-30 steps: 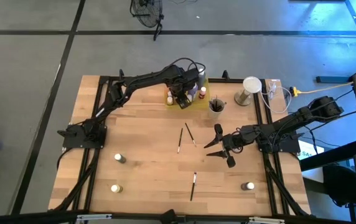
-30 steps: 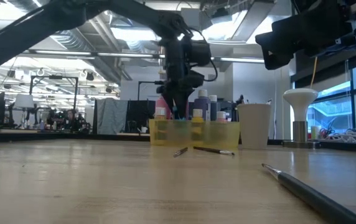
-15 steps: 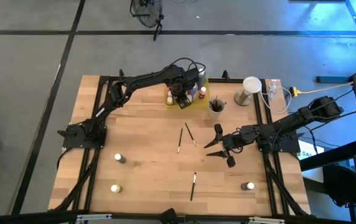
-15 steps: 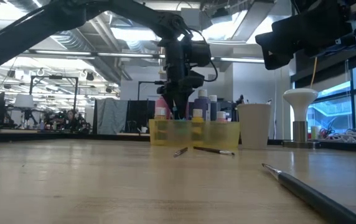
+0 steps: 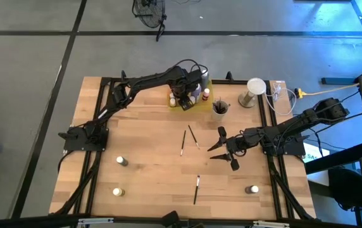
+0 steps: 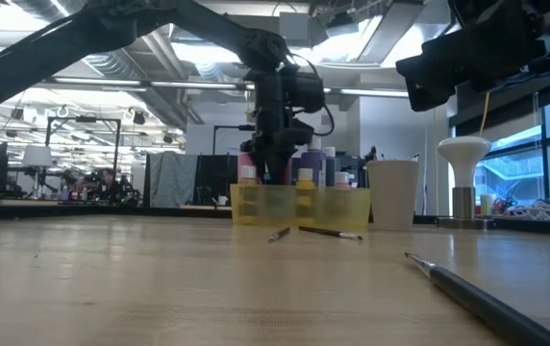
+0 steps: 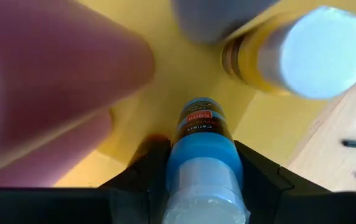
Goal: Pick & Place Paint Supplies
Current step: Put the small light blue paint bottle into the yellow bin
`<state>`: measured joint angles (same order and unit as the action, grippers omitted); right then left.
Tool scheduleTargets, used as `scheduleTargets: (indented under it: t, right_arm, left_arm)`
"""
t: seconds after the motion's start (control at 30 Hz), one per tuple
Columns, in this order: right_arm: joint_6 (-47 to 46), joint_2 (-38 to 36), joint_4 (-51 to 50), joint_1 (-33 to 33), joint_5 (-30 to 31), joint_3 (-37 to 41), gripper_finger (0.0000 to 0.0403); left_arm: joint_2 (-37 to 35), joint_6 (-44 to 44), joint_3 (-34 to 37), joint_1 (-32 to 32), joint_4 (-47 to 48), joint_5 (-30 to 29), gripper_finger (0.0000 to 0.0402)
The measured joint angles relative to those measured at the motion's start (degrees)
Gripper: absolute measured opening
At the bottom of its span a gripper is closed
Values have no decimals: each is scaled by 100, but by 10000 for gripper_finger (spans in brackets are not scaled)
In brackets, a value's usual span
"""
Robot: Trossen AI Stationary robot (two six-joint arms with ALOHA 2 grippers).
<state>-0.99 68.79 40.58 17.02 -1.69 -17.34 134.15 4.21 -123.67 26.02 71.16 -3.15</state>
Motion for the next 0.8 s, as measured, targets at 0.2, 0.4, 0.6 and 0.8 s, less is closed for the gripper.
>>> scheduleTargets:
  t: [0.2, 0.4, 0.6, 0.8]
  right_arm:
    - [0, 0, -11, 0, 0, 0, 157]
    - [1, 0, -13, 0, 0, 0, 157]
    - [0, 0, -19, 0, 2, 0, 157]
    - [0, 0, -37, 0, 2, 0, 157]
  left_arm:
    - [55, -14, -3, 4, -70, -13, 141]
    - [123, -52, -5, 26, -99, -5, 141]
    - [155, -51, 0, 24, -79, 36, 144]
    - [155, -51, 0, 24, -77, 32, 160]
